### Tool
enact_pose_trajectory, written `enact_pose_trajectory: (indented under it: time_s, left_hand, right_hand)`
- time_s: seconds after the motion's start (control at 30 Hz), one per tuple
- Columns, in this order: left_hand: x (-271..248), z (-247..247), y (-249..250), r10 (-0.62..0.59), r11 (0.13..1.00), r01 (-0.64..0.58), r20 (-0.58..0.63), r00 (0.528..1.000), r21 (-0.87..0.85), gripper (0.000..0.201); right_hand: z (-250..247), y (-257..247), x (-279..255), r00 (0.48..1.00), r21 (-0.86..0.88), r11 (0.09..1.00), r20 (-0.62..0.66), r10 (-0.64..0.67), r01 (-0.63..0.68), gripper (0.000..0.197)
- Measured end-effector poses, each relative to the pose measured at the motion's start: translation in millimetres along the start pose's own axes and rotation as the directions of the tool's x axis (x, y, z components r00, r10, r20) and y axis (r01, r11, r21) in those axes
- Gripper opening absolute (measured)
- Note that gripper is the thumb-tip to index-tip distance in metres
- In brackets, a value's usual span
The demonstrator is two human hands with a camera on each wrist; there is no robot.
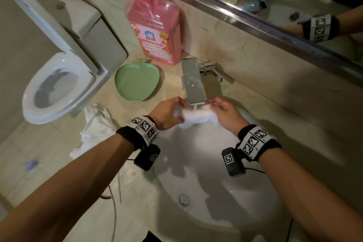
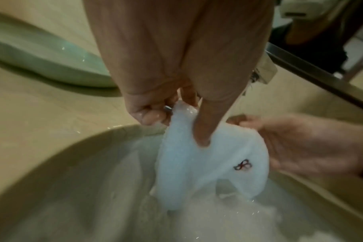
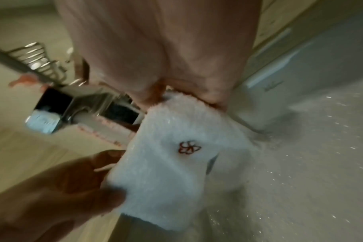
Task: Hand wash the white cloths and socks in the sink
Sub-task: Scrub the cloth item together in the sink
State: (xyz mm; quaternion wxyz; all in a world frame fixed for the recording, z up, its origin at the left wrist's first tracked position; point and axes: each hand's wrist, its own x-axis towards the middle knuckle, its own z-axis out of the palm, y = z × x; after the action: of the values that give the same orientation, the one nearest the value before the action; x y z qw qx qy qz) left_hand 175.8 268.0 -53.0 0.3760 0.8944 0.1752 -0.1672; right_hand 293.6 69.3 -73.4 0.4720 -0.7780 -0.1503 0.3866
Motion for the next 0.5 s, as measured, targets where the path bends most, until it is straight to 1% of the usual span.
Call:
enact_pose_trajectory:
  time_s: [0.03,0.1,0.17,0.2,0.3,0.37,0.43,0.47,0.5]
  left_hand:
    - [-1,-1,-1,0.012,1.0,-0.012,0.011,1.0,0.028,0.032]
    - [-4,-4,-4,0.0,1.0,0.0,0.039,0.999,0.004,0.032]
    - [-7,-9,-8,-0.015,0.999,0.016,0.03,0.999,-0.048,0.03]
    - [-9,-10,-10,-0.018,0.998,0.019,0.01,1.0,-0.061,0.027]
    - [-12,-9,-16,-0.014,0.994,0.01,-0.038,0.999,-0.109,0.02]
    - [-12,-6,-18,-0.026,0.98,0.006,-0.098,0.995,-0.197,0.017]
    - [-7,-4,-21,-0.088,0.954,0.037,-0.161,0.983,-0.296,0.018]
    - [-4,-3,-22,-0.131,0.932,0.068,-0.156,0.979,-0.356,0.022]
    - [-1,-2,-23,-0.164,0.896,0.094,-0.126,0.978,-0.434,0.028]
  right_hand:
    - [5,-3,1,0.998,-0.037,0.999,0.056,-0.011,0.013,0.016]
    - [14,-4,7,0.99,-0.209,0.976,0.142,-0.028,0.057,0.033]
    - [19,-5,12,0.987,-0.388,0.918,0.16,-0.016,0.078,0.046]
    - [19,-6,14,0.986,-0.428,0.9,0.169,-0.007,0.08,0.048]
    - [18,-4,19,0.984,-0.475,0.876,0.18,0.002,0.085,0.041]
    - [18,-2,19,0.992,-0.45,0.891,0.129,0.01,0.05,0.034]
    - [16,1,18,0.999,-0.331,0.944,0.05,0.017,0.001,0.02]
    - [14,2,17,1.0,-0.239,0.971,0.004,0.017,-0.016,0.017]
    - [12,3,15,0.999,-0.158,0.987,-0.037,0.014,-0.02,0.018]
